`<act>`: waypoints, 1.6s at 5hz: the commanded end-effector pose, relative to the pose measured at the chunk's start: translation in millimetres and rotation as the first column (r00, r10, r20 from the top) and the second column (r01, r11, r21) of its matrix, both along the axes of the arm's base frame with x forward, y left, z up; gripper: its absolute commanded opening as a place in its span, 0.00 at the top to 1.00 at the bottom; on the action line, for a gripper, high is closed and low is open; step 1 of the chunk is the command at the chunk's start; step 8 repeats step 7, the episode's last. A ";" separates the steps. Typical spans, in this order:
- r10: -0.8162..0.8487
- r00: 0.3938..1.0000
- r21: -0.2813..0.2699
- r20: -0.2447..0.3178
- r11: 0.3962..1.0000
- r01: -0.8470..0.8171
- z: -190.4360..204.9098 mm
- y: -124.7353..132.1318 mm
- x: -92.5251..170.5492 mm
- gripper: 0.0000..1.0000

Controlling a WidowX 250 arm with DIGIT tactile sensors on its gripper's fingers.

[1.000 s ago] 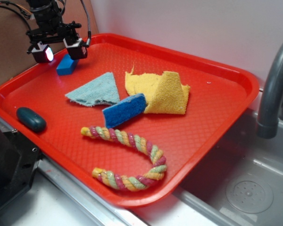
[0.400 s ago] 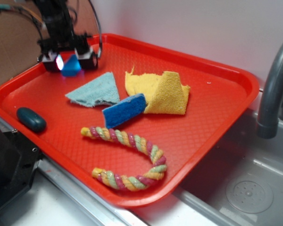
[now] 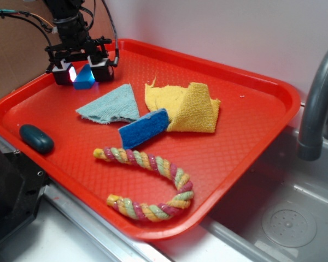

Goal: Grab the blue block.

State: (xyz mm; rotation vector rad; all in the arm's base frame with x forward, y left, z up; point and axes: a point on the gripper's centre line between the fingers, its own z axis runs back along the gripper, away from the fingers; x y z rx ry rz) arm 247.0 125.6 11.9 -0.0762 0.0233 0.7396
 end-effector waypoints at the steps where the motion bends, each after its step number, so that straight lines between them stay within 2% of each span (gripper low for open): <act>1: -0.127 0.989 0.019 0.079 0.992 0.126 43.2 -13.7 -5.3 1.00; 2: -0.307 0.938 0.072 0.161 0.952 0.299 92.6 -54.6 -16.4 1.00; 3: -0.411 0.888 0.048 0.204 0.911 0.411 126.8 -71.1 -23.7 1.00; 4: -0.502 0.839 0.041 0.209 0.862 0.505 147.4 -77.0 -28.2 1.00; 5: -0.591 0.783 0.110 0.194 0.806 0.581 164.6 -89.9 -37.1 1.00; 6: -0.603 0.766 0.053 0.222 0.792 0.608 171.9 -83.1 -45.3 1.00; 8: -0.604 0.763 0.056 0.232 0.791 0.609 169.0 -82.4 -46.6 1.00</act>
